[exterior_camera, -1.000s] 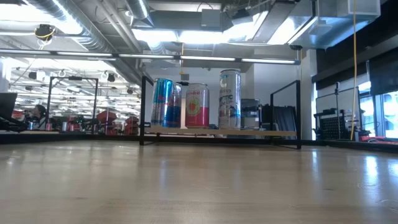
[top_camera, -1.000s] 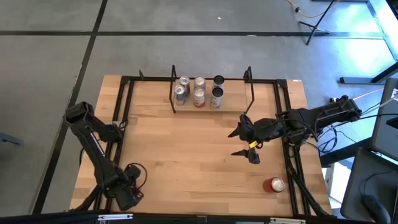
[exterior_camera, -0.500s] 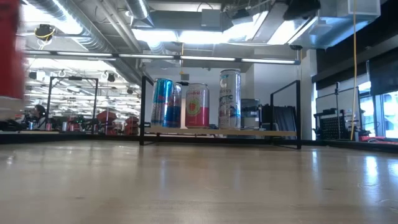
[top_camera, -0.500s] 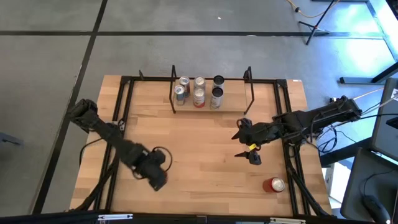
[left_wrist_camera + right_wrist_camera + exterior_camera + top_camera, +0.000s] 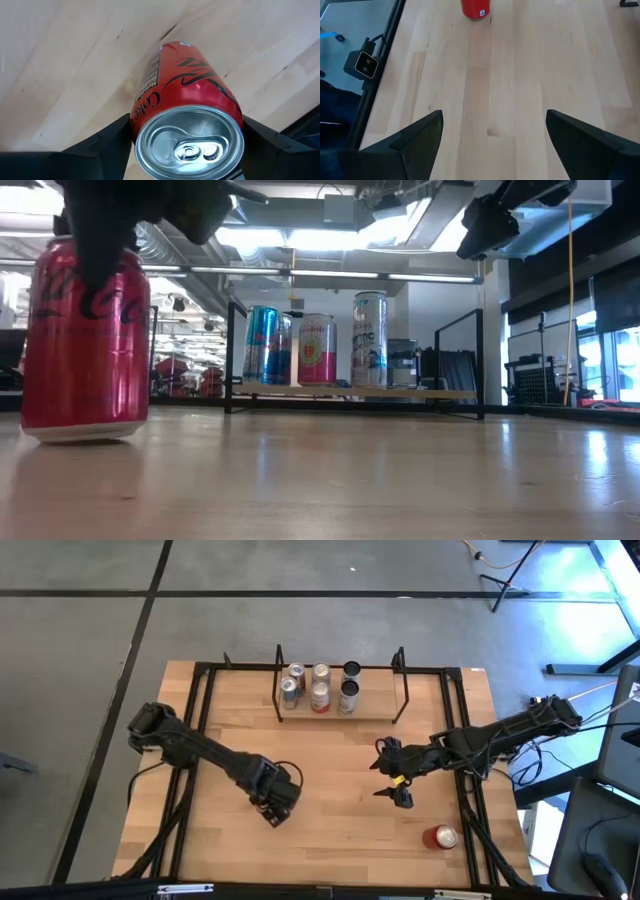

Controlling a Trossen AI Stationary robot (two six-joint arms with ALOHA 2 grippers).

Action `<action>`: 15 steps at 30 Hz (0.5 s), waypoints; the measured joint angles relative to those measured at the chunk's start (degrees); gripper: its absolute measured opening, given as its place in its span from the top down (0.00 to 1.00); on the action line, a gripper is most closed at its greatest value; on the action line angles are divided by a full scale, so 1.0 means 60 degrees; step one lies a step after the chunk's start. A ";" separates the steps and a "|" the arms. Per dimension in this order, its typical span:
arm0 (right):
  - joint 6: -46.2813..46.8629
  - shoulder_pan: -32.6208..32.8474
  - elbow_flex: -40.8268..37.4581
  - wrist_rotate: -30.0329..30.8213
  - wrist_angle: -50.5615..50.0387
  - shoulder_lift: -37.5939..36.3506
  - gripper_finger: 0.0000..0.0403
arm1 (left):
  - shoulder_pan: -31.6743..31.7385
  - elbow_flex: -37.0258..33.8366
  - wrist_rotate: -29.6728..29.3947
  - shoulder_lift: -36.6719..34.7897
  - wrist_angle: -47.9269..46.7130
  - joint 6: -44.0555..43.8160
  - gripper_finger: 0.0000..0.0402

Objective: Place canned beverage on shelf
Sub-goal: Put the left red soda can on the shelf

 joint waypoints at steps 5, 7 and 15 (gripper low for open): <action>0.0004 -0.0007 0.0000 0.0001 0.0006 0.0000 0.16 | 0.0137 0.0225 -0.0080 0.0073 0.0108 0.0084 0.27; 0.0006 -0.0007 0.0000 0.0005 0.0007 0.0000 0.16 | 0.0141 0.0370 -0.0259 0.0083 0.0139 0.0088 0.23; -0.0029 -0.0007 0.0000 0.0100 0.0003 0.0000 0.16 | 0.0079 0.0493 -0.0223 0.0065 0.0866 0.0051 0.18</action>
